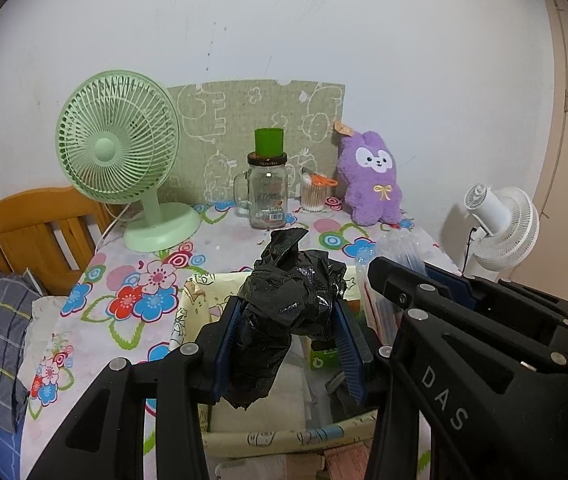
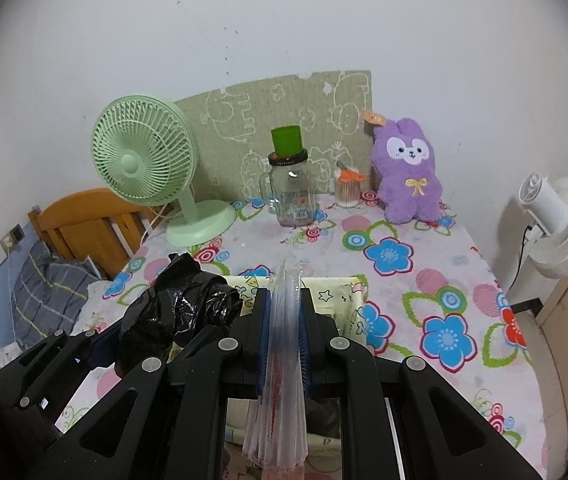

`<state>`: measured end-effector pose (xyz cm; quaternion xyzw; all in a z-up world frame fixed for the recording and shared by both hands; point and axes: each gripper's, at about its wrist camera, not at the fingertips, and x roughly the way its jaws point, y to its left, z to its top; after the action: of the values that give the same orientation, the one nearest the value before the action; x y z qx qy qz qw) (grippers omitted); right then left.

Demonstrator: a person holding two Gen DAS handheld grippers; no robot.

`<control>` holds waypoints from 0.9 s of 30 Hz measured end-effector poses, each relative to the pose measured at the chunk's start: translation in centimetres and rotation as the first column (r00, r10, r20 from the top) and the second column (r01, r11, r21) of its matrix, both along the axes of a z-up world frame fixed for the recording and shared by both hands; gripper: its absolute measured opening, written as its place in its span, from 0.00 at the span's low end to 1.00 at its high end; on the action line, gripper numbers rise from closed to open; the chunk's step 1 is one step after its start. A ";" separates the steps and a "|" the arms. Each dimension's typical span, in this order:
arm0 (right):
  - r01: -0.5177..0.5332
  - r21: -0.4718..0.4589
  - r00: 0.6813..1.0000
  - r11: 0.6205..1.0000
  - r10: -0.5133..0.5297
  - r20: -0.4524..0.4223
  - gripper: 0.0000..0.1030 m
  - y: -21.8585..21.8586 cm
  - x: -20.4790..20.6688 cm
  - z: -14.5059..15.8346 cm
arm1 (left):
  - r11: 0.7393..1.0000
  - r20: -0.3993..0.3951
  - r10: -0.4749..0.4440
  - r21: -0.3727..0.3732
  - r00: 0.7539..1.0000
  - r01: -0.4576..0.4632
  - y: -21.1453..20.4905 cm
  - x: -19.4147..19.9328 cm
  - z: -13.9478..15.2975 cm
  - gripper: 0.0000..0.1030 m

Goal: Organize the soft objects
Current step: 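Lift the black bag with the left tool while the right tool carries the clear bag over the box, then open the left tool to drop the black bag in the box while the right tool releases the clear bag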

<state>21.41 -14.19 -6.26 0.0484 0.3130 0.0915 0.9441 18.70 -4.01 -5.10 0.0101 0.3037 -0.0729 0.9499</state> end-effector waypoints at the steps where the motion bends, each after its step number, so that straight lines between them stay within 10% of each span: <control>1: -0.002 0.002 1.000 1.000 0.002 -0.003 0.15 0.0 0.3 -0.2 | 1.000 -0.001 0.001 -0.004 1.000 -0.001 0.1 0.3 -0.2 0.45; 27: -0.039 -0.003 0.995 0.999 0.039 -0.093 0.15 1.4 5.0 -5.0 | 0.999 -0.132 0.039 0.006 0.990 -0.039 0.9 4.1 -4.4 0.78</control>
<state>26.40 -12.74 -11.24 0.0440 0.3576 0.1068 0.9267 22.83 -3.12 -9.50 0.0011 0.3662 -0.0543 0.9290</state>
